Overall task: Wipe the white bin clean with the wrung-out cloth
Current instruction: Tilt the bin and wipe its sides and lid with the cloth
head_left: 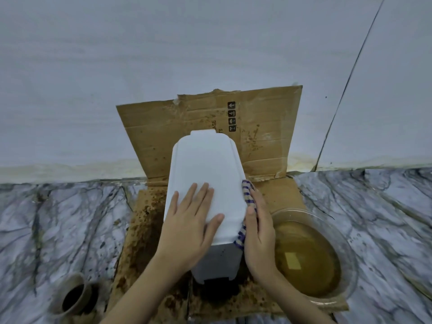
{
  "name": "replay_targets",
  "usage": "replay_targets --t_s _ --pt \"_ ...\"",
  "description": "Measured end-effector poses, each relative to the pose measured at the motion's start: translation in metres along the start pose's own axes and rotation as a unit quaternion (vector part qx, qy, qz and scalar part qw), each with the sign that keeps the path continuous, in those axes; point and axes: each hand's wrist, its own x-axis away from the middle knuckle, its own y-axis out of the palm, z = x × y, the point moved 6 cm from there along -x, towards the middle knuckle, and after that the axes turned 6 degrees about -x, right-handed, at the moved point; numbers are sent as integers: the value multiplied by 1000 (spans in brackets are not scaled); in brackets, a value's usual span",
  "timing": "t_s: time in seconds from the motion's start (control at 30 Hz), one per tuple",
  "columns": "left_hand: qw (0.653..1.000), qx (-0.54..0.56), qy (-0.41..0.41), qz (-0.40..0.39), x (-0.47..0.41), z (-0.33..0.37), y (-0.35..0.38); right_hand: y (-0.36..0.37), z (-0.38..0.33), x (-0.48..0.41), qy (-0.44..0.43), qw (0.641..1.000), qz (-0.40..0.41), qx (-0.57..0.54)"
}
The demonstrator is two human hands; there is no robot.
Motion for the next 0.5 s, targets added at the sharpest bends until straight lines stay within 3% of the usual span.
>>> replay_targets --t_s 0.2,0.5 --pt "997 -10 3 77 -25 9 -1 8 3 10 -134 983 0 122" --pt "991 -7 -6 130 -118 -15 -33 30 7 -84 -41 995 79 -47"
